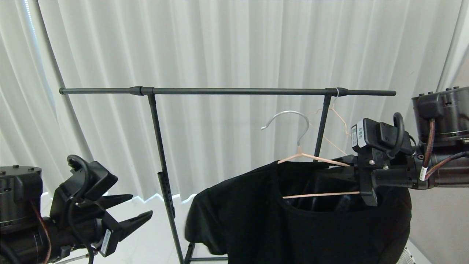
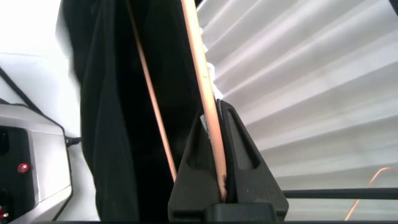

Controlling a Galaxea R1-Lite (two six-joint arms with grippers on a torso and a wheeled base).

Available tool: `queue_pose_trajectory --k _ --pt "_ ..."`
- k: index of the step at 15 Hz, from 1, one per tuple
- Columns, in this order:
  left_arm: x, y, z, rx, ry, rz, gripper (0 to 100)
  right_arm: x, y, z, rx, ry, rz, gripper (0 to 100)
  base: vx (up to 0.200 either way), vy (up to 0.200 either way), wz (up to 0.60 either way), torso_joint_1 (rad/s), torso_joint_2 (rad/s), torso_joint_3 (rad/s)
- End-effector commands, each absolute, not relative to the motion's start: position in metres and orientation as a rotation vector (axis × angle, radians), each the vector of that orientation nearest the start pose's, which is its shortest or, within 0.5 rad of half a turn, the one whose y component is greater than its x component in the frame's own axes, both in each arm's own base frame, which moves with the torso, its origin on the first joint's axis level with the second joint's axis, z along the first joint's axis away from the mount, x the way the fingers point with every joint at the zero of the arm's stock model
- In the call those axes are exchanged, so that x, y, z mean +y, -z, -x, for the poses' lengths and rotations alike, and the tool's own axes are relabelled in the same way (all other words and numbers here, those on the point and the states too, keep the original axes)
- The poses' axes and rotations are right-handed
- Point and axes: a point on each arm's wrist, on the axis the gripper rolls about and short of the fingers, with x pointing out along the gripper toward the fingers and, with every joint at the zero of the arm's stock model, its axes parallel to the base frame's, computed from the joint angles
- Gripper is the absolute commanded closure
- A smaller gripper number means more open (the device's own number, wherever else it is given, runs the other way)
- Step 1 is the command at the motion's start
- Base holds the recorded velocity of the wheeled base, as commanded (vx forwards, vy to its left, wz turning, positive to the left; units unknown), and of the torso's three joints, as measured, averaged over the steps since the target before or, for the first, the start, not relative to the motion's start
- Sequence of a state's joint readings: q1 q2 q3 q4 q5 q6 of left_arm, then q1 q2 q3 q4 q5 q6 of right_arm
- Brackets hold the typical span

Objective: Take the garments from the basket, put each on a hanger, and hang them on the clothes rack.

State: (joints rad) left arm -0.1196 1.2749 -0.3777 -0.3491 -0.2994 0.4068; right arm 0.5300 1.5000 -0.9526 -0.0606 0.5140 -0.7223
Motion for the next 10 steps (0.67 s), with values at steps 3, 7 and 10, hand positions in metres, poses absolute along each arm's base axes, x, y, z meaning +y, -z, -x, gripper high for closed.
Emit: queue_pose_trajectory --k 3,7,10 --pt "-0.027 -0.147 -0.163 0.450 0.508 -0.318 0 0.138 -0.227 -0.214 0.117 -1.149 0.649 100 0.000 0.000 0.00 0.000 0.00 0.000" --pt "-0.025 -0.156 -0.156 0.423 0.466 -0.223 0 0.134 -0.229 -0.214 0.138 -1.108 0.634 100 0.000 0.000 0.00 0.000 0.00 0.000" --pt "-0.020 -0.177 -0.153 0.376 0.243 -0.012 0 0.129 -0.226 -0.211 0.301 -0.920 0.480 100 0.000 0.000 0.00 0.000 0.00 0.000"
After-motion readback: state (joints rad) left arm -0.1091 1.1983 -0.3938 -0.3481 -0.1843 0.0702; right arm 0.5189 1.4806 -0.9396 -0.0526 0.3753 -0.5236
